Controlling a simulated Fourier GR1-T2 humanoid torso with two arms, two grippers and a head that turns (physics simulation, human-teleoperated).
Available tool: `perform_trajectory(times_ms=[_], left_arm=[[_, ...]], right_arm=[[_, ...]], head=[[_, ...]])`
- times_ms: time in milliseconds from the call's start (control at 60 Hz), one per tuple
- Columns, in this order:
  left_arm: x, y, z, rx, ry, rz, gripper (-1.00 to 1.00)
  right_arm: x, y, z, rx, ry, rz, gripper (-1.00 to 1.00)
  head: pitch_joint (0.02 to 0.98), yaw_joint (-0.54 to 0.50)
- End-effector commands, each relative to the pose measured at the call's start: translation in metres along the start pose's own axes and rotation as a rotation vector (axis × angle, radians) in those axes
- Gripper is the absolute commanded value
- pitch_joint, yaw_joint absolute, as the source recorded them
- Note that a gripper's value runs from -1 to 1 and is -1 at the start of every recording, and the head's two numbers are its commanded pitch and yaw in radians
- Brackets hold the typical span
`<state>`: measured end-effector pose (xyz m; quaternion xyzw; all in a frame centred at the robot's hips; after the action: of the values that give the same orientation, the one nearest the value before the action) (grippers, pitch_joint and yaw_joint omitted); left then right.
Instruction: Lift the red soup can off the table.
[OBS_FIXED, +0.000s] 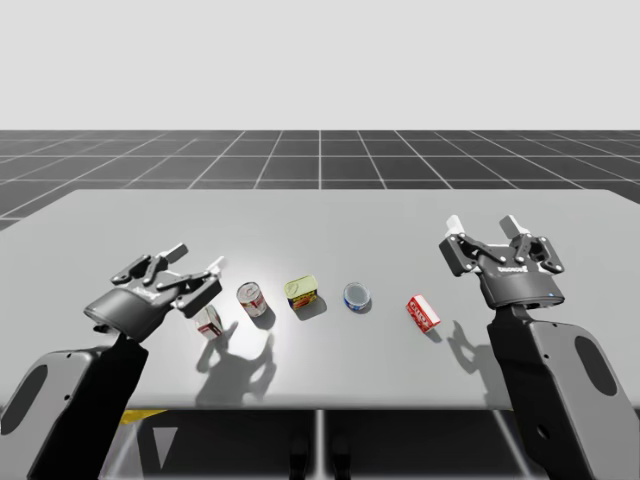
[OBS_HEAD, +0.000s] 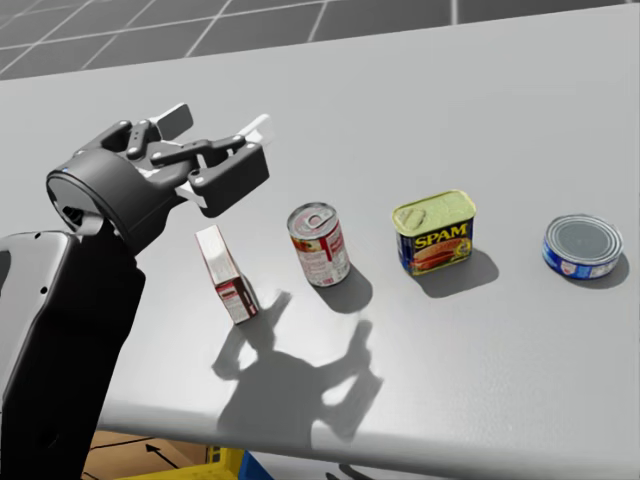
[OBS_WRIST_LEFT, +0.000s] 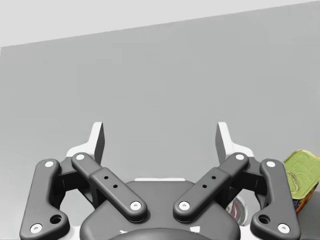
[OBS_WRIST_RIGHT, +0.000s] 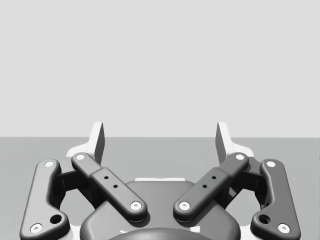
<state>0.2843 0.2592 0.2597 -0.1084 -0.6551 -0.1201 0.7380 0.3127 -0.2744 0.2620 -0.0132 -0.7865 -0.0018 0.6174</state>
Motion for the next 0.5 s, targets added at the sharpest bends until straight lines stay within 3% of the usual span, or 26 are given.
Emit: perform_trajectory(times_ms=[17, 250, 500], left_arm=[[-0.003, -0.014, 0.010, -0.148, 0.142, -0.018, -1.00], [-0.021, -0.017, 0.011, -0.233, 0.315, -0.095, -1.00], [-0.046, -0.016, 0.000, -0.284, 0.412, -0.085, -1.00]], right_arm=[[-0.001, 0.000, 0.000, -0.004, -0.001, 0.006, -1.00], [-0.001, -0.002, 0.000, -0.010, -0.004, 0.011, -1.00], [-0.001, -0.002, -0.001, -0.012, -0.008, 0.020, -1.00]], head=[[0.834, 0.27], [0.830, 0.27], [0.832, 0.26]])
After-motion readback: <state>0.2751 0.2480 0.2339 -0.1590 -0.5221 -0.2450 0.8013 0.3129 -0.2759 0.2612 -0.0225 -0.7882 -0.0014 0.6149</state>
